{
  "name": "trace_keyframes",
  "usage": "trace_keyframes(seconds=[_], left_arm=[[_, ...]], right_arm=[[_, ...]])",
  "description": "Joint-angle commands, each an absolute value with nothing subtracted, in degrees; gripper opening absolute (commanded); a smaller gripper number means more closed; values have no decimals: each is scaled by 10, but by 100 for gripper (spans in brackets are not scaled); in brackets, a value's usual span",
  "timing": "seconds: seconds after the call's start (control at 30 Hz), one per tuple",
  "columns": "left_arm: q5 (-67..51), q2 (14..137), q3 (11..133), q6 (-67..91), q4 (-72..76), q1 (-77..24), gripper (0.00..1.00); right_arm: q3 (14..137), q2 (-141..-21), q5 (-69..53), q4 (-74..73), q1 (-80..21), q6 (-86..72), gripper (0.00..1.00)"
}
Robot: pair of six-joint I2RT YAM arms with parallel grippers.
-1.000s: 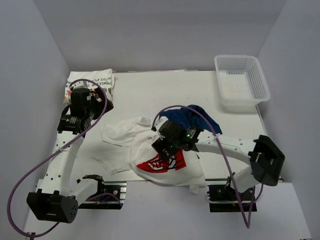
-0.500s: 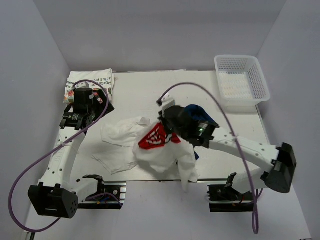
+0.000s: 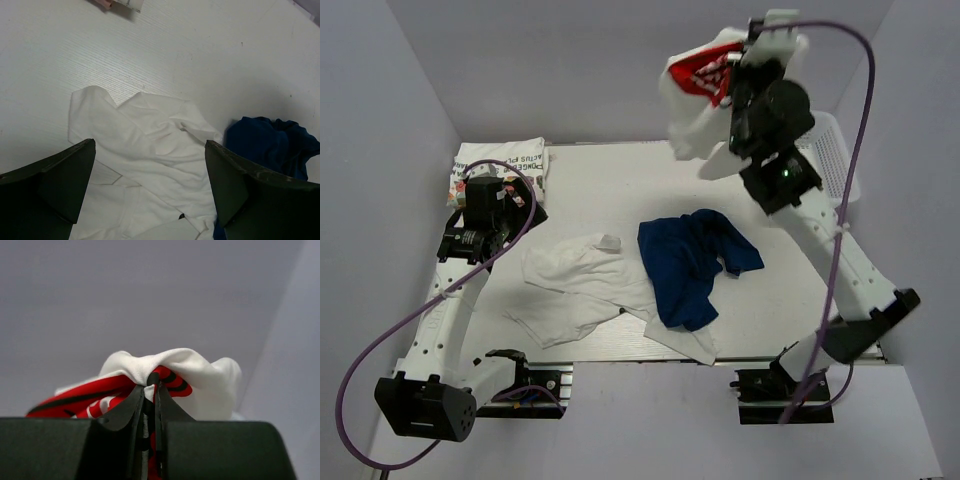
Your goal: Fold and stack the t-shirts
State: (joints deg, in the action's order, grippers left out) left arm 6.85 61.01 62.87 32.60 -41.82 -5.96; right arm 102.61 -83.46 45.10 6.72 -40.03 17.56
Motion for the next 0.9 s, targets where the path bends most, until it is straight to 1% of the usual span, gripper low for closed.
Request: trace_keyframes(seconds=[0.0, 0.03, 0.07, 0.1, 0.13, 0.17, 0.2, 0.23, 0.27, 0.3, 0.33, 0.43, 0.47, 0.57, 0.7, 0.77, 0.8, 0.87], left_arm=[[80, 598, 635, 323, -417, -57, 100], [80, 598, 635, 323, -417, -57, 100], [80, 598, 635, 323, -417, -57, 100], [88, 598, 640, 323, -417, -57, 100], [96, 598, 640, 323, -417, -57, 100], [96, 598, 640, 323, -417, -57, 100], [101, 603, 640, 323, -410, -57, 100], [101, 603, 640, 323, -410, -57, 100], [101, 611, 647, 323, -410, -57, 100], [108, 611, 647, 323, -410, -57, 100], [108, 618, 652, 323, -415, -57, 100], [123, 623, 652, 323, -420, -57, 100], [123, 623, 652, 323, -420, -57, 100], [123, 623, 652, 323, -425, -57, 100], [134, 623, 642, 323, -425, -57, 100], [134, 623, 642, 323, -431, -57, 100], [134, 623, 642, 323, -431, -57, 100], [141, 617, 642, 323, -436, -62, 100]], right_arm=[[1164, -916, 460, 119, -328, 312, 0], [1227, -957, 459, 107, -282, 319, 0], [1282, -1003, 445, 85, -265, 324, 0], [1302, -1024, 439, 82, -252, 325, 0], [1318, -1066, 431, 81, -207, 330, 0], [1305, -1071, 409, 118, -192, 331, 0], [1294, -1077, 385, 121, -176, 304, 0], [1289, -1103, 368, 120, -131, 294, 0], [1300, -1117, 351, 110, -118, 281, 0], [1312, -1134, 347, 104, -93, 248, 0], [1324, -1177, 339, 101, -82, 244, 0], [1310, -1225, 321, 107, -39, 211, 0], [1303, -1244, 331, 103, -20, 197, 0], [1287, -1290, 361, 72, -7, 145, 0], [1205, -1280, 345, 27, 29, 75, 0], [1190, -1282, 329, 1, 42, 30, 0], [1187, -1290, 334, -22, 52, 19, 0], [1193, -1310, 382, -67, 56, 4, 0]])
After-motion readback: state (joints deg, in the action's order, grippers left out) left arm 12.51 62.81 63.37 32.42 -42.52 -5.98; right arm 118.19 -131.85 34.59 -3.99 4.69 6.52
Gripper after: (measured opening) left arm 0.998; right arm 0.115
